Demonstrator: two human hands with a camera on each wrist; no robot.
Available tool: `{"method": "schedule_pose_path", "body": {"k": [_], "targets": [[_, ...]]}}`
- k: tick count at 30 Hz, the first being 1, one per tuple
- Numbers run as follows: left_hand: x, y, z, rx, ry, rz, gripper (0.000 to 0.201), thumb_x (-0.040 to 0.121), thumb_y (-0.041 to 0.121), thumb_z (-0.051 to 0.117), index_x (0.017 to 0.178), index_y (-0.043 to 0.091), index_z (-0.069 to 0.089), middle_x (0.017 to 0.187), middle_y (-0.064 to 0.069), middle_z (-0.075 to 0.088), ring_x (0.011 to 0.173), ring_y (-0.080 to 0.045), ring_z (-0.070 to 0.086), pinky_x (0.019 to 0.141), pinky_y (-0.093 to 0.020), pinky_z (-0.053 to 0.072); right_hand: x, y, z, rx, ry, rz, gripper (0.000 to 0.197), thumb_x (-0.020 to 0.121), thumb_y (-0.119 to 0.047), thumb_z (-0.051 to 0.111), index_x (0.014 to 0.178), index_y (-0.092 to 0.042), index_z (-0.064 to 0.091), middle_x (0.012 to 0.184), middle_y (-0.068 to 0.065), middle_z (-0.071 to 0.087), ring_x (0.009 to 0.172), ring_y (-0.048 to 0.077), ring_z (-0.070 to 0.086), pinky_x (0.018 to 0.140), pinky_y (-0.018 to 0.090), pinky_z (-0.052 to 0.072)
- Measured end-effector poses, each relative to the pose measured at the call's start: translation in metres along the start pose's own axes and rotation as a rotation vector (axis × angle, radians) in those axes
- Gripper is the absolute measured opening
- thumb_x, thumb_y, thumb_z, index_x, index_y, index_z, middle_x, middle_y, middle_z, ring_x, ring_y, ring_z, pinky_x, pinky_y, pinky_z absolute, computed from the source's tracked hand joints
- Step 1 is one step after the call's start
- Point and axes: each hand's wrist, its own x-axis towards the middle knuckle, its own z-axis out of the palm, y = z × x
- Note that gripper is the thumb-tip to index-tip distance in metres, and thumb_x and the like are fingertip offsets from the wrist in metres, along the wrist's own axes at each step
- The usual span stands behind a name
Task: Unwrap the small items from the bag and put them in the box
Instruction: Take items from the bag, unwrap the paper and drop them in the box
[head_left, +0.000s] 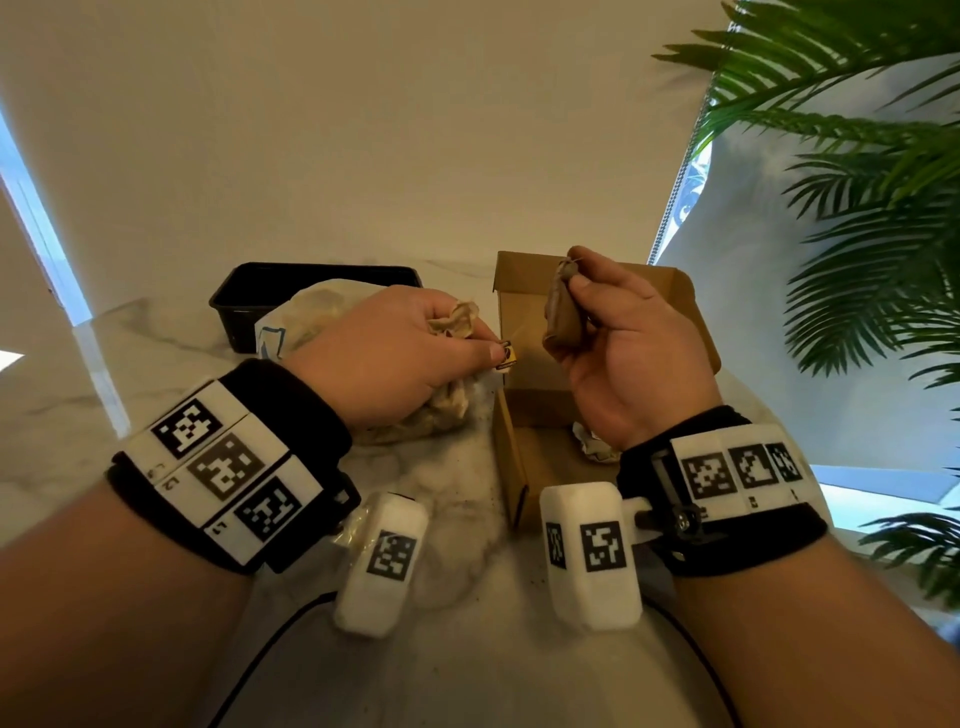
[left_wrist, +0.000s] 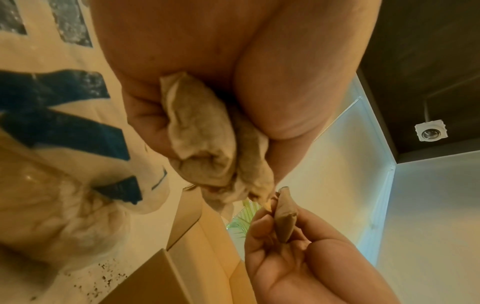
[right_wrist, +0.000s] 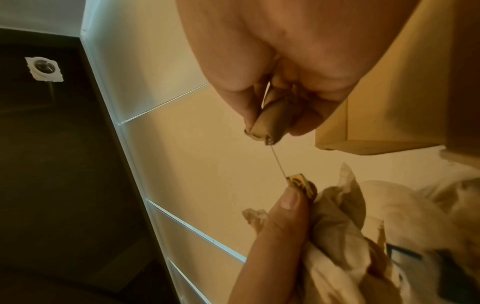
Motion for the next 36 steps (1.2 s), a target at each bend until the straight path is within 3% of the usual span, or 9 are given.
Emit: {"method": "schedule_pose_path", "body": {"k": [8,12,15,17,19,24,28,32,36], "targets": [[0.001,0.001,0.0,-0.105,0.045,-0.009,0.009,0.087,0.031,0.077,0.086,0.023,0.077,0.066,0.006,0.072,0.054,-0.004,0.061,0.049,-0.013,0.047,0.002,0.002,-0.004,-0.221,0.036,-0.052,0.019,0.094,-0.006,0.063,0.105,-0.019,0.072,0.093,0.0,0.077,0.084,0.013,0.074,0.072,0.034,0.06],[0.001,0.002,0.005,-0.127,0.036,0.002,0.01,0.087,0.035,0.077,0.083,0.026,0.076,0.07,0.002,0.074,0.054,-0.007,0.061,0.051,-0.018,0.047,-0.004,0.005,-0.005,-0.508,-0.081,-0.06,0.017,0.092,-0.011,0.067,0.097,-0.025,0.074,0.09,-0.005,0.077,0.079,0.009,0.073,0.065,0.022,0.055],[0.005,-0.002,0.007,-0.149,0.109,-0.031,0.013,0.088,0.035,0.076,0.078,0.027,0.074,0.059,0.014,0.068,0.053,0.004,0.058,0.057,-0.02,0.044,-0.005,0.007,0.0,-0.464,-0.171,0.001,0.018,0.09,-0.005,0.067,0.093,-0.021,0.076,0.091,0.002,0.078,0.082,0.017,0.073,0.073,0.032,0.058],[0.007,-0.004,0.008,-0.171,0.133,-0.048,0.014,0.088,0.034,0.076,0.077,0.026,0.073,0.055,0.016,0.065,0.049,0.004,0.057,0.058,-0.022,0.043,-0.005,0.008,0.001,-0.448,-0.186,0.009,0.019,0.09,-0.004,0.067,0.09,-0.02,0.077,0.092,0.006,0.078,0.084,0.022,0.071,0.082,0.044,0.056],[0.007,-0.005,0.009,-0.158,0.128,-0.042,0.014,0.088,0.035,0.076,0.076,0.027,0.073,0.054,0.018,0.064,0.049,0.005,0.057,0.056,-0.021,0.041,-0.006,0.007,0.0,-0.469,-0.215,-0.005,0.017,0.089,-0.006,0.069,0.091,-0.021,0.078,0.093,0.006,0.078,0.085,0.022,0.072,0.085,0.046,0.055],[0.006,-0.004,0.01,-0.129,0.113,-0.024,0.014,0.087,0.037,0.077,0.078,0.027,0.074,0.064,0.011,0.07,0.057,0.005,0.061,0.05,-0.009,0.042,-0.011,-0.005,-0.005,-0.592,-0.302,-0.063,0.023,0.084,-0.002,0.073,0.1,-0.018,0.072,0.087,-0.002,0.076,0.076,0.01,0.073,0.062,0.02,0.055],[0.004,-0.002,0.012,-0.114,0.107,-0.063,0.015,0.087,0.041,0.076,0.084,0.026,0.076,0.08,0.004,0.076,0.067,-0.003,0.066,0.05,-0.005,0.043,-0.004,-0.013,-0.008,-0.543,-0.156,-0.06,0.034,0.086,0.005,0.068,0.111,-0.018,0.064,0.084,-0.001,0.076,0.08,0.016,0.075,0.064,0.027,0.057],[0.0,0.001,0.01,0.1,-0.134,-0.082,0.025,0.083,0.048,0.077,0.092,0.024,0.074,0.08,0.002,0.073,0.071,-0.015,0.069,0.058,-0.025,0.051,0.007,-0.036,-0.003,-0.764,-0.12,-0.045,0.029,0.089,0.0,0.067,0.106,-0.022,0.071,0.095,0.004,0.073,0.091,0.025,0.074,0.074,0.036,0.061],[-0.004,0.005,0.015,0.306,-0.275,-0.112,0.033,0.083,0.055,0.075,0.093,0.024,0.067,0.084,0.001,0.069,0.075,-0.015,0.064,0.062,-0.029,0.046,0.018,-0.055,0.014,-1.349,-0.249,-0.012,0.015,0.089,-0.015,0.069,0.089,-0.029,0.073,0.09,-0.005,0.073,0.084,0.012,0.069,0.063,0.024,0.051]]}}
